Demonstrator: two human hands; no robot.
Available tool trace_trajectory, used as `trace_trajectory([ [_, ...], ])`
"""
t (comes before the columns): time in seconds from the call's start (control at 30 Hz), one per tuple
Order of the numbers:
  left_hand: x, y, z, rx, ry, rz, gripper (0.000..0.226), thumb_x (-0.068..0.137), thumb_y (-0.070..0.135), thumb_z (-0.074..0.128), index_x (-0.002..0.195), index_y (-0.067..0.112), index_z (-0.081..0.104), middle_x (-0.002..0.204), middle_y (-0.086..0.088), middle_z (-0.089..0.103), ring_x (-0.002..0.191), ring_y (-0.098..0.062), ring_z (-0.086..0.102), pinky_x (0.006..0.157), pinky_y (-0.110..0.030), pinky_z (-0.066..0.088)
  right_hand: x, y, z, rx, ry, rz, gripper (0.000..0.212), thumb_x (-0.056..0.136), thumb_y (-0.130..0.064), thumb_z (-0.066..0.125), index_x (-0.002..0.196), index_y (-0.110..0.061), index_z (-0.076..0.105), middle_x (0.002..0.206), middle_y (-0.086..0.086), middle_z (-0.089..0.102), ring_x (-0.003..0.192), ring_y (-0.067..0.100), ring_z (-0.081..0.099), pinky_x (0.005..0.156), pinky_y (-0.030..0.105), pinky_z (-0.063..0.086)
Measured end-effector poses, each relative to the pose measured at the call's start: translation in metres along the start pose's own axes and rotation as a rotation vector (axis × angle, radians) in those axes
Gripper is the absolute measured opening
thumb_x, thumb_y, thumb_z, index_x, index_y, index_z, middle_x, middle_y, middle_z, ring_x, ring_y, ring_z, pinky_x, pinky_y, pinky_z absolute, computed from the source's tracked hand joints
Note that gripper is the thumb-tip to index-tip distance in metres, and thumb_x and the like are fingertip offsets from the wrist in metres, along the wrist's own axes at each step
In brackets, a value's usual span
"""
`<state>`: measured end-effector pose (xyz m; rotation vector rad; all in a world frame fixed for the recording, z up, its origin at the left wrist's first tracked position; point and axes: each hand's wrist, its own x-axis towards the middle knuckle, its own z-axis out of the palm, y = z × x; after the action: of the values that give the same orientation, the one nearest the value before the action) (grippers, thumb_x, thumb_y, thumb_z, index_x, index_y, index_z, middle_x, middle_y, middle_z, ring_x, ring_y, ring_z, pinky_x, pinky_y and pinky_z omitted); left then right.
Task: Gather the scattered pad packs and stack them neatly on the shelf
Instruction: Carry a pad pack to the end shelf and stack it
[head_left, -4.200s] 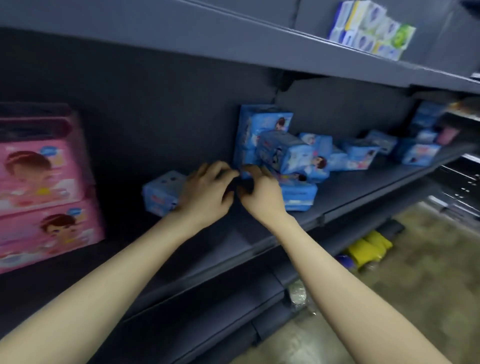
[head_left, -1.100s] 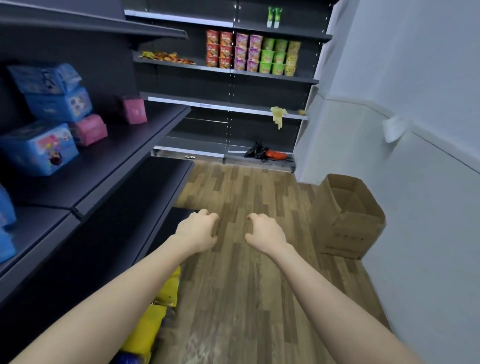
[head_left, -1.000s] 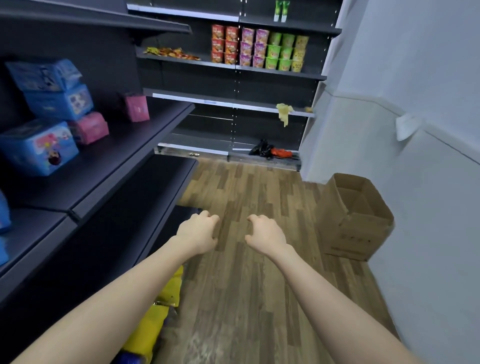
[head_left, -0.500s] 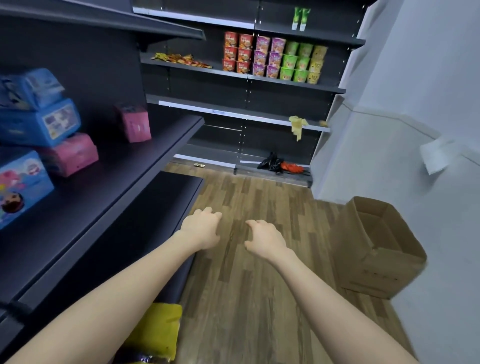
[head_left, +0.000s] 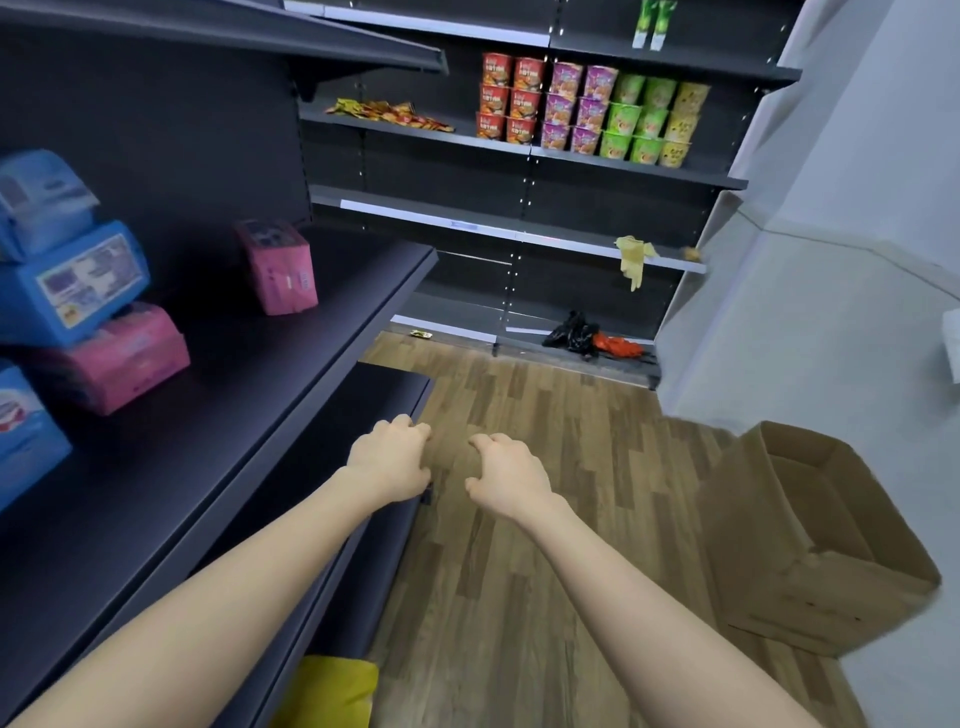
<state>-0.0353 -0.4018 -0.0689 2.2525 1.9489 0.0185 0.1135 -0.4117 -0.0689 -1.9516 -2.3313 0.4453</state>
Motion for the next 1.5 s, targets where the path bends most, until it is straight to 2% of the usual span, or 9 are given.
trace_trajectory([
  [0.23, 0.044, -0.015, 0.003, -0.039, 0.021, -0.070, 0.044, 0.088, 0.027, 0.054, 0.130, 0.017, 0.045, 0.128, -0.005, 0.044, 0.113, -0.026, 0.048, 0.084, -0.038, 0.050, 0.060, -0.001, -0.005, 0.000, -0.028, -0.078, 0.051, 0.089, -0.023, 0.053, 0.137, -0.015, 0.040, 0.137, 0.010, 0.044, 0.125, 0.032, 0.042, 0.098, 0.041, 0.040],
  [0.33, 0.071, -0.019, -0.004, -0.049, 0.070, -0.114, 0.044, 0.088, 0.027, 0.053, 0.131, 0.019, 0.045, 0.130, -0.004, 0.045, 0.114, -0.025, 0.047, 0.083, -0.036, 0.049, 0.094, 0.002, -0.012, -0.011, -0.040, -0.134, 0.055, 0.089, -0.024, 0.052, 0.141, -0.017, 0.036, 0.136, 0.010, 0.045, 0.125, 0.032, 0.042, 0.097, 0.041, 0.040],
  [0.5, 0.119, -0.023, -0.026, -0.051, 0.170, -0.205, 0.045, 0.090, 0.027, 0.051, 0.133, 0.020, 0.044, 0.133, -0.003, 0.043, 0.121, -0.024, 0.043, 0.087, -0.035, 0.045, 0.157, 0.007, -0.035, -0.009, 0.008, -0.225, 0.050, 0.090, -0.023, 0.051, 0.138, -0.016, 0.039, 0.134, 0.009, 0.046, 0.124, 0.031, 0.042, 0.096, 0.041, 0.041],
  [0.67, 0.150, -0.032, -0.044, -0.090, 0.262, -0.310, 0.042, 0.089, 0.028, 0.052, 0.130, 0.018, 0.048, 0.130, -0.003, 0.046, 0.119, -0.024, 0.045, 0.087, -0.038, 0.047, 0.206, -0.004, -0.055, 0.003, 0.046, -0.346, 0.046, 0.089, -0.022, 0.052, 0.134, -0.013, 0.043, 0.132, 0.009, 0.047, 0.122, 0.030, 0.043, 0.095, 0.040, 0.042],
  [0.9, 0.161, -0.063, -0.051, -0.122, 0.336, -0.449, 0.044, 0.090, 0.031, 0.050, 0.132, 0.019, 0.047, 0.131, -0.002, 0.046, 0.118, -0.023, 0.046, 0.087, -0.036, 0.046, 0.243, -0.032, -0.049, 0.030, 0.116, -0.505, 0.045, 0.090, -0.020, 0.051, 0.134, -0.012, 0.043, 0.134, 0.008, 0.047, 0.128, 0.028, 0.038, 0.103, 0.039, 0.036],
  [1.03, 0.163, -0.080, -0.053, -0.143, 0.344, -0.508, 0.045, 0.090, 0.033, 0.051, 0.132, 0.019, 0.046, 0.131, -0.002, 0.046, 0.118, -0.023, 0.046, 0.087, -0.037, 0.046, 0.257, -0.050, -0.044, 0.011, 0.094, -0.568, 0.048, 0.091, -0.020, 0.050, 0.137, -0.012, 0.040, 0.137, 0.008, 0.045, 0.131, 0.027, 0.034, 0.105, 0.038, 0.032],
  [1.3, 0.160, -0.116, -0.065, -0.210, 0.421, -0.597, 0.038, 0.090, 0.029, 0.054, 0.125, 0.014, 0.052, 0.126, -0.005, 0.052, 0.111, -0.025, 0.053, 0.084, -0.037, 0.048, 0.274, -0.091, -0.039, 0.033, 0.070, -0.615, 0.045, 0.090, -0.020, 0.050, 0.134, -0.014, 0.043, 0.136, 0.008, 0.046, 0.128, 0.029, 0.037, 0.102, 0.039, 0.035],
  [1.5, 0.153, -0.148, -0.076, -0.259, 0.453, -0.672, 0.033, 0.089, 0.030, 0.054, 0.119, 0.018, 0.056, 0.122, -0.006, 0.054, 0.109, -0.026, 0.055, 0.083, -0.036, 0.049, 0.285, -0.126, -0.043, 0.087, 0.091, -0.657, 0.048, 0.086, -0.018, 0.051, 0.134, -0.014, 0.045, 0.133, 0.010, 0.047, 0.122, 0.033, 0.040, 0.096, 0.040, 0.038],
])
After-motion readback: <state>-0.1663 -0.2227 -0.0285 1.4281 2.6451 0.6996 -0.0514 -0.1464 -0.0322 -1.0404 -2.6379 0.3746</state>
